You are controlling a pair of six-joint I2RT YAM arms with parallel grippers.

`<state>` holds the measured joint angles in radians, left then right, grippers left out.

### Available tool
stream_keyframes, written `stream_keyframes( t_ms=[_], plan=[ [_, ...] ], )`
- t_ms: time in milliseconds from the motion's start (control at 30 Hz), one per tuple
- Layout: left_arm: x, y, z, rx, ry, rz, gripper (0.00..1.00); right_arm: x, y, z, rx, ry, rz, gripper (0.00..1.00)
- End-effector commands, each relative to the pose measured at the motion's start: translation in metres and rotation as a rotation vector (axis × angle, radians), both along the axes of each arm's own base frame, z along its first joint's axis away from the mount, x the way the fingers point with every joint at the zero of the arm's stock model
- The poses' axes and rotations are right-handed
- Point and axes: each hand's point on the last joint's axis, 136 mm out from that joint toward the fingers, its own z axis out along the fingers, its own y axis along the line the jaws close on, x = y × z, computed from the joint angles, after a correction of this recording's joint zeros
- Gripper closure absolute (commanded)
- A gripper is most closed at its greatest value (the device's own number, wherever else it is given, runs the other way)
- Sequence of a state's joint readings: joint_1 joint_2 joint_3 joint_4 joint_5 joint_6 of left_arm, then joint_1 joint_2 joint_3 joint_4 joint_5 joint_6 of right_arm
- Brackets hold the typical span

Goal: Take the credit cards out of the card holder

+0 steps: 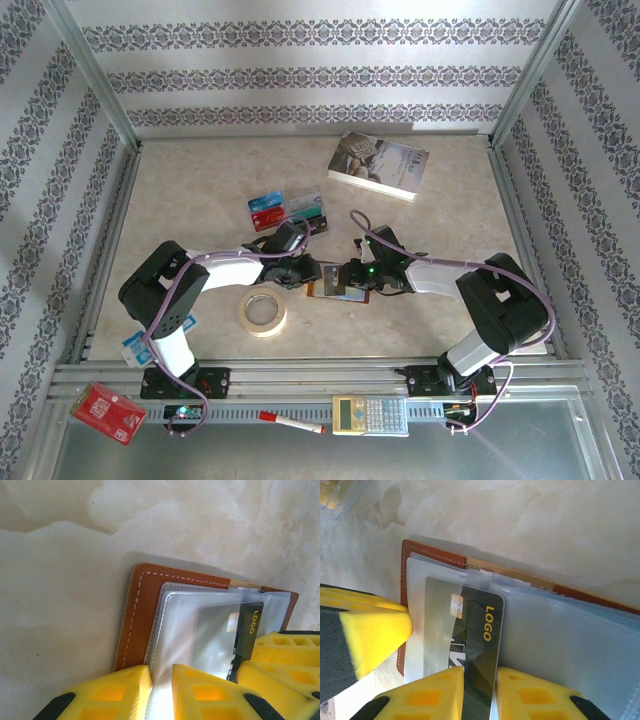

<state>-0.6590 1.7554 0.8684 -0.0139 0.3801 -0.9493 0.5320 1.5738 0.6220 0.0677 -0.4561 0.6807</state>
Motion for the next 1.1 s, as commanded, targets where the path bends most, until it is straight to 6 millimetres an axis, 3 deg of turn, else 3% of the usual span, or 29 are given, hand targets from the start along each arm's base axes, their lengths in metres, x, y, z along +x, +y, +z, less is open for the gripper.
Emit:
stream_keyframes(
  t_ms=[0, 233, 400, 600, 767, 867, 1067],
  plan=[
    [-0.027, 0.032, -0.044, 0.161, 0.134, 0.004, 0.77, -0.004, -0.001, -0.008, -0.009, 0.034, 0.006, 0.75],
    [-0.023, 0.034, -0.038, 0.174, 0.116, 0.011, 0.74, 0.008, -0.021, 0.007, -0.023, -0.052, -0.09, 0.91],
    [-0.012, 0.028, -0.018, 0.163, 0.067, 0.002, 0.7, 0.01, -0.039, 0.023, -0.006, -0.118, -0.133, 0.97],
    [0.015, 0.016, 0.046, 0.094, -0.086, -0.003, 0.61, 0.019, -0.046, 0.075, 0.087, -0.276, -0.156, 1.0],
    [0.036, 0.023, 0.107, -0.009, -0.245, 0.056, 0.43, 0.026, -0.036, 0.131, 0.238, -0.4, -0.145, 1.0],
    [0.04, 0.023, 0.139, -0.135, -0.321, 0.073, 0.3, 0.028, -0.028, 0.159, 0.338, -0.433, -0.131, 1.0],
    [0.04, 0.007, 0.2, -0.391, -0.483, 0.036, 0.19, 0.031, -0.015, 0.207, 0.573, -0.435, -0.136, 1.0]
  ],
)
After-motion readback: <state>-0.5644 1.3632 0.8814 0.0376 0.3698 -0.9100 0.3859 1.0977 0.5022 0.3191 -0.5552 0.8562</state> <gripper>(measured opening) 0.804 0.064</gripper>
